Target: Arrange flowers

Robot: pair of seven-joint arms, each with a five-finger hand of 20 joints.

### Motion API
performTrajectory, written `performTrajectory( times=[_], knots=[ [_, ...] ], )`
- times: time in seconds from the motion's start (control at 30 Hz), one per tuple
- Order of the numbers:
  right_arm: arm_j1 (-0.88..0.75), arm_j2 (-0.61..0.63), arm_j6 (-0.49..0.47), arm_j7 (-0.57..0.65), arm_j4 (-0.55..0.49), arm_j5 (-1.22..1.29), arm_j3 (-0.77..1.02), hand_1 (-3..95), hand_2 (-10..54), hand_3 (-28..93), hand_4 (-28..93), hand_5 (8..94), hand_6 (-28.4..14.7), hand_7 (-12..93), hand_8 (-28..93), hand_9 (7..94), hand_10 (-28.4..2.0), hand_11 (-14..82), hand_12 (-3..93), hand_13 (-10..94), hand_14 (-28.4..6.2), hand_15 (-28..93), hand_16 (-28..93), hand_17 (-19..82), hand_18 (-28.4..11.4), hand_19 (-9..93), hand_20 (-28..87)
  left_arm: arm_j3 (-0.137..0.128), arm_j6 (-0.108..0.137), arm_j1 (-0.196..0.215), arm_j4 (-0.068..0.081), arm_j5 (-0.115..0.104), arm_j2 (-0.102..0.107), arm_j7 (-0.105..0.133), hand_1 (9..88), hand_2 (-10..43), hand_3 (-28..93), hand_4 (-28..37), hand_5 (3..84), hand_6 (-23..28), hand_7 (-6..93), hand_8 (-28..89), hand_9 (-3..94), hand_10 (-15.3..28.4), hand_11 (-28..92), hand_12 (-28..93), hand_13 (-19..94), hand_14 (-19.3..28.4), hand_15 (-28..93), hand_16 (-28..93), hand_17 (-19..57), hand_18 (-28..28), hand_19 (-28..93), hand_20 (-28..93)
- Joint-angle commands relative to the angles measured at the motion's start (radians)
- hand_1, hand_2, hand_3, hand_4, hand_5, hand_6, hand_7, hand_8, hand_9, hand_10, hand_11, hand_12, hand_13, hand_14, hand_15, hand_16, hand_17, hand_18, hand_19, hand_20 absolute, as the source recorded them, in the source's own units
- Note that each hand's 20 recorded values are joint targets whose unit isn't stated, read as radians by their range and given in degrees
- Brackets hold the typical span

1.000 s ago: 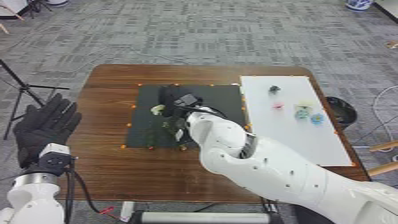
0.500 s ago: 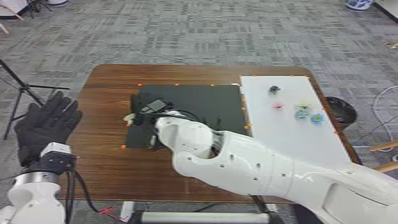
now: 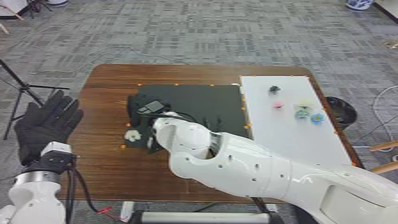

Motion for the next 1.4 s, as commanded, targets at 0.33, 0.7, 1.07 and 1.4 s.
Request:
performTrajectory(
  times=[0.33, 0.7, 1.07, 1.4],
  knots=[
    [-0.056, 0.021, -0.058, -0.159, -0.036, 0.110, 0.071, 52.1, -7.6, 75, -25, 62.3, -1.0, 23, 0, 63.0, -10.7, 14.0, 16.3, 68, -5.4, 57, 41, 32, -20.7, 77, 40, -0.002, -0.009, 0.006, 0.003, -0.015, -0.008, -0.002, 18.7, 22.1, 72, -28.3, 44.3, 9.5, 9.3, -8, 34.6, 15.1, 20, 9, 26, 14.7, 24, -5, -6.1, 15.5, 37, 10],
    [-0.128, -0.045, -0.528, -0.197, 0.011, 0.504, 0.267, 54.9, 8.8, 76, -25, 46.8, -1.3, 14, -11, 54.1, -7.8, 11.0, 15.0, 62, -4.8, 63, 40, 28, -17.1, 75, 42, -0.014, -0.008, 0.007, 0.005, -0.018, -0.006, 0.001, 19.3, 22.9, 67, -28.3, 44.3, 9.6, 9.2, -8, 34.6, 15.1, 19, 10, 26, 14.9, 24, -5, -6.1, 15.6, 37, 10],
    [-0.142, -0.062, -0.611, -0.145, 0.056, 0.460, 0.276, 52.3, 15.0, 77, -22, 36.9, -4.6, 9, -10, 43.1, -7.9, 8.0, 11.2, 61, -5.9, 63, 37, 27, -16.8, 76, 37, -0.019, -0.006, 0.013, 0.003, -0.017, -0.009, 0.006, 19.1, 22.8, 67, -28.3, 44.3, 9.7, 9.3, -8, 34.6, 15.2, 20, 10, 26, 14.9, 24, -5, -6.1, 15.6, 37, 10],
    [-0.146, -0.058, -0.651, -0.123, 0.052, 0.307, 0.266, 47.5, 15.8, 79, -23, 34.8, -8.4, 9, -10, 37.5, -17.8, 9.9, 7.7, 61, -6.5, 62, 34, 28, -18.9, 74, 37, -0.022, -0.006, 0.015, 0.005, -0.004, -0.015, -0.006, 19.6, 21.0, 72, -28.3, 44.6, 9.7, 9.6, -8, 34.8, 15.2, 20, 10, 26, 14.9, 25, -5, -6.1, 15.6, 37, 10]
  ],
)
